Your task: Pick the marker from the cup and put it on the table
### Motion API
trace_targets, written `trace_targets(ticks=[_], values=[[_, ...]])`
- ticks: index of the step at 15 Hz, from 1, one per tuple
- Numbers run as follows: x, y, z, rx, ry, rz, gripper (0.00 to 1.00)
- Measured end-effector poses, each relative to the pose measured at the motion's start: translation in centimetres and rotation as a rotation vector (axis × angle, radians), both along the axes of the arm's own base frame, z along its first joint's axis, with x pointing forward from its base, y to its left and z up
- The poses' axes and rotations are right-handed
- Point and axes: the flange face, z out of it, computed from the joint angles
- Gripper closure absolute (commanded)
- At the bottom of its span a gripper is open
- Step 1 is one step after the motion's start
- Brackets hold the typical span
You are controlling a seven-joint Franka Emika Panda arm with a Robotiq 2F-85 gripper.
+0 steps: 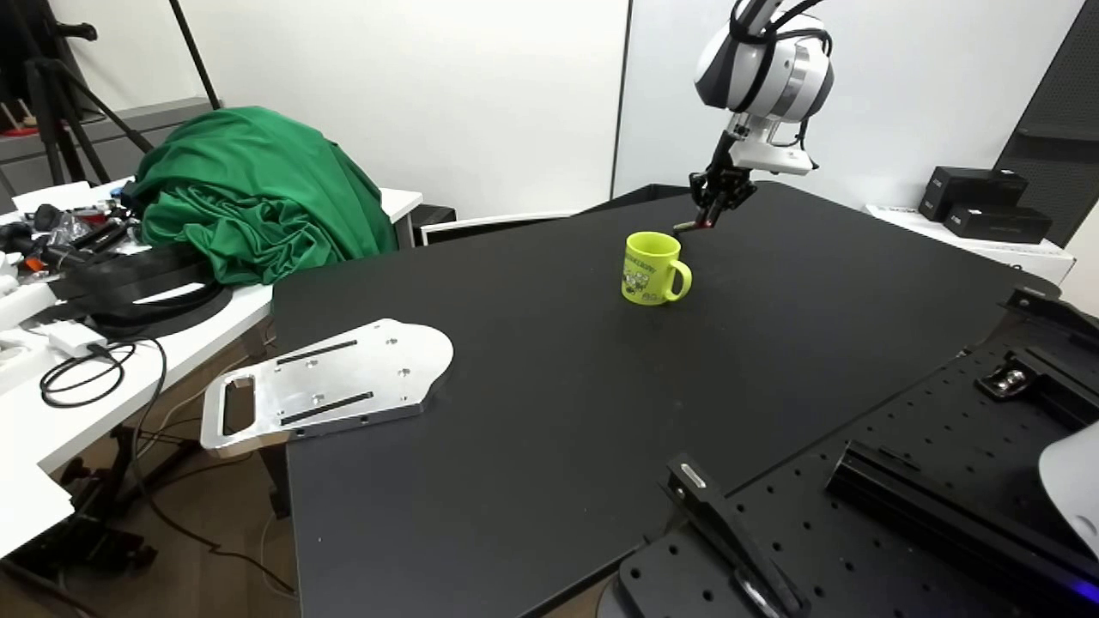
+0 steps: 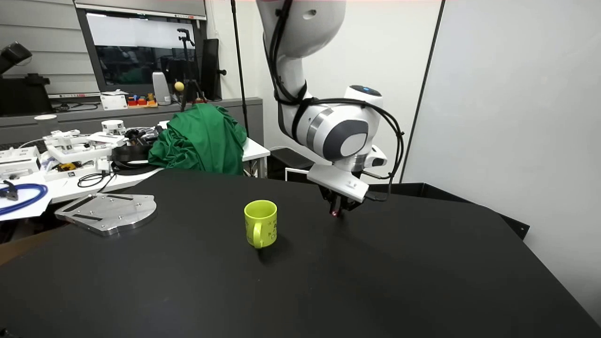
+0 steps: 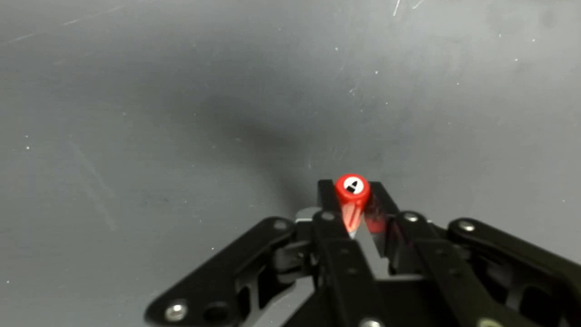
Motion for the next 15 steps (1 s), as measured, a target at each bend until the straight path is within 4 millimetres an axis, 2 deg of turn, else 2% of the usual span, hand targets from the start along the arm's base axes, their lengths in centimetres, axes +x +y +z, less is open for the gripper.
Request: trace_targets(ticks=[15], values=[[3.6,0.8,-2.6,-0.003,0.072,-0.02,0.95]])
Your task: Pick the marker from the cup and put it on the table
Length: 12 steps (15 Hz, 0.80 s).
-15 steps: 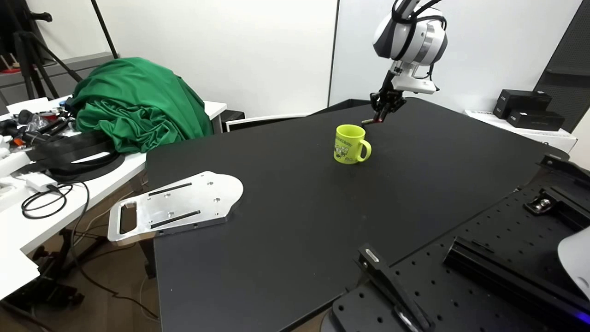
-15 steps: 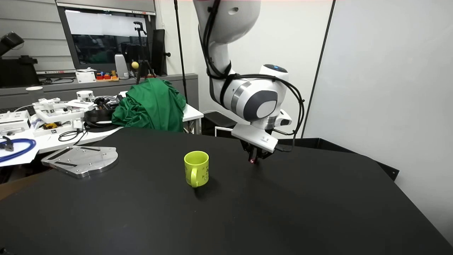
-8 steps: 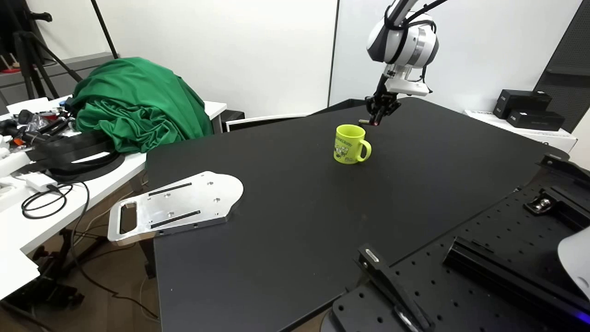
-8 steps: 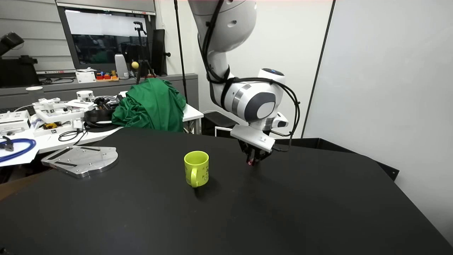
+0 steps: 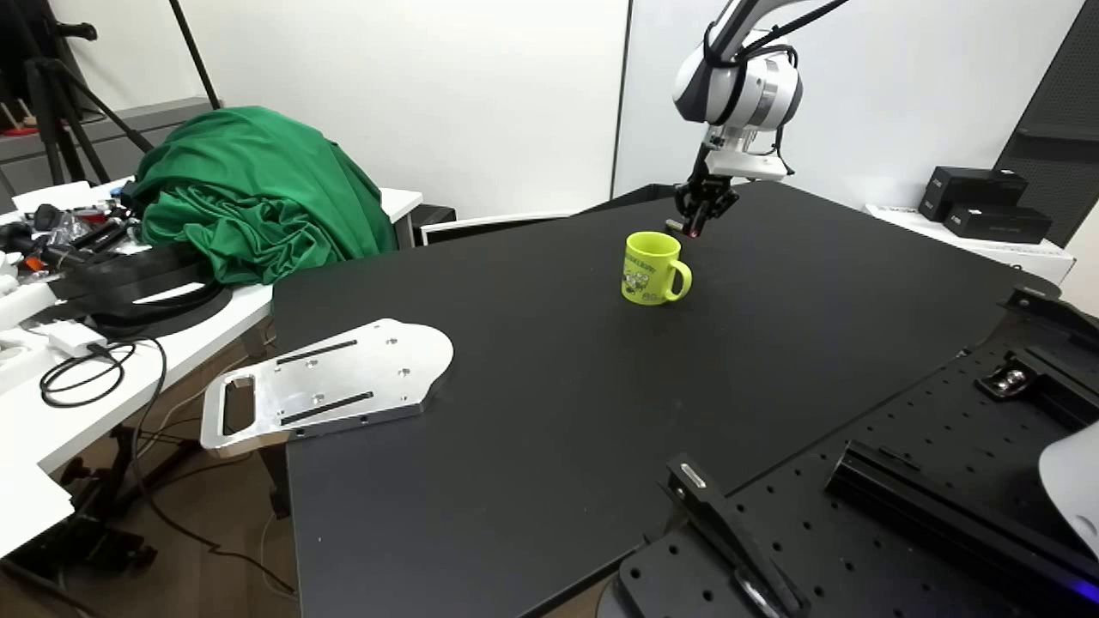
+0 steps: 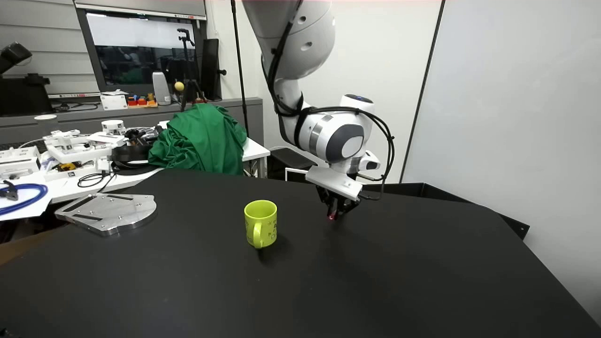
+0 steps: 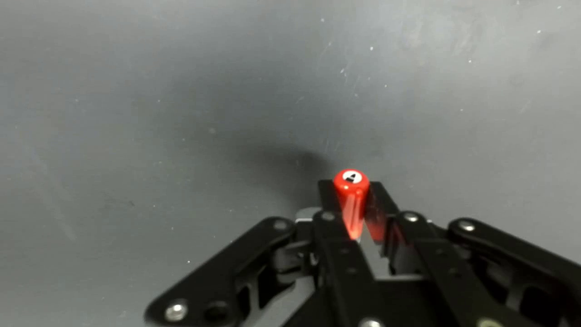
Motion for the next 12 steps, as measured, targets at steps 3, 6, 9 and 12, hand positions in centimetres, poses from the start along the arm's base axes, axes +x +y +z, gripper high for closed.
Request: trace_targets(ticks=[3,6,9,12], values=[[0.6,0.2,-0.6,-0.002,0.015,-0.004,0.95],[1.0,0.2,-1.0,-0.004,0.024,-0.007,0.54],[1.3,0.2,-1.3,0.001,0.03,-0.016,0.41],[1.7,0.3,-0.8,-0.004,0.03,-0.025,0.2]])
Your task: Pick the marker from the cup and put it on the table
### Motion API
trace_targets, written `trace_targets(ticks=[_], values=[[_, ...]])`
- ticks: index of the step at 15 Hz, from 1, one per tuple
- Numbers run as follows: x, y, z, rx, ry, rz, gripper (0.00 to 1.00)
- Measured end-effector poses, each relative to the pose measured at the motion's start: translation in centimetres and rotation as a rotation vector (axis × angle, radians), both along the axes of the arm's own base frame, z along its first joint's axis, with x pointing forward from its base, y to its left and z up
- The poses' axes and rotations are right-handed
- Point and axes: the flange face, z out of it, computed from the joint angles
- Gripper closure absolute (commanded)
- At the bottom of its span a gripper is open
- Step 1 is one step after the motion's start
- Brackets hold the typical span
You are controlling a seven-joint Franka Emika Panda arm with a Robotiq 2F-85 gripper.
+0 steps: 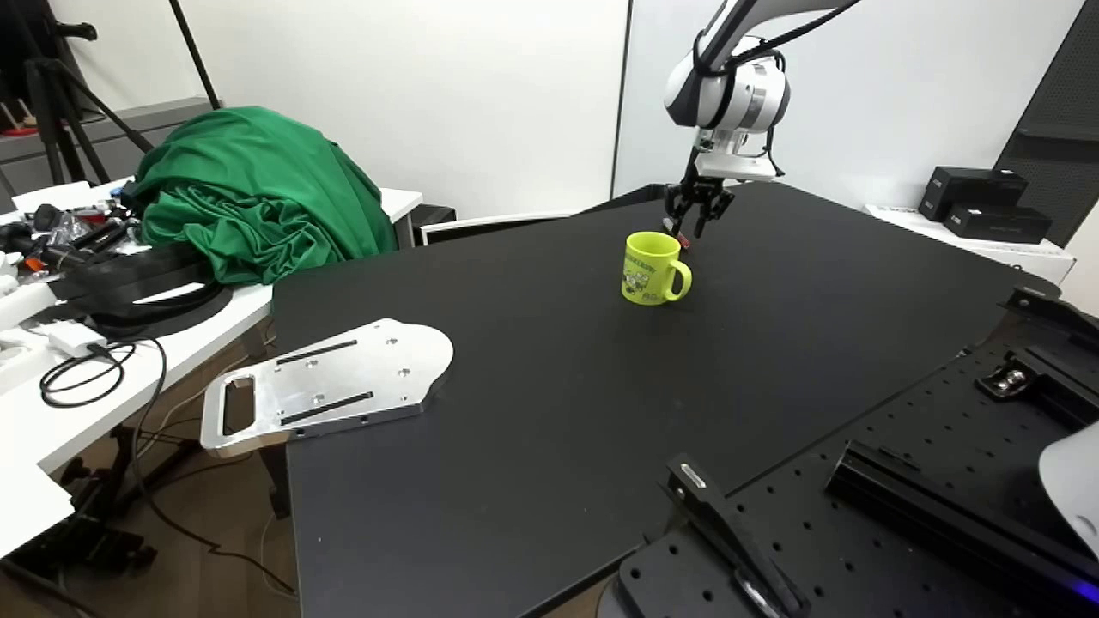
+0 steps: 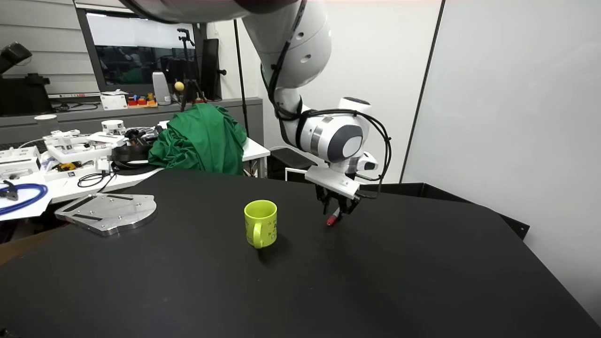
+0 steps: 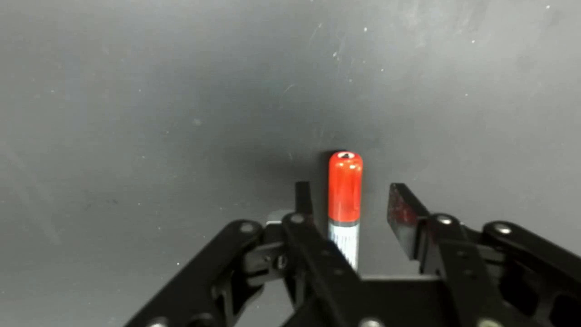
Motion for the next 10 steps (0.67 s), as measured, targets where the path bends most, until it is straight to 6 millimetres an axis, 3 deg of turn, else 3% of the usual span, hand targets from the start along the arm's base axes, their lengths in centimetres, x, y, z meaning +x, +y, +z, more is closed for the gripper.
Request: trace_targets(ticks=[3,8,10], values=[[0.5,0.1,1.5,-0.01,-0.021,0.002,0.02],[-0.7,0.0,5.8,-0.05,-0.086,-0.013,0.0],[-0.8,0.1,5.6,-0.048,-0.083,-0.012,0.0]])
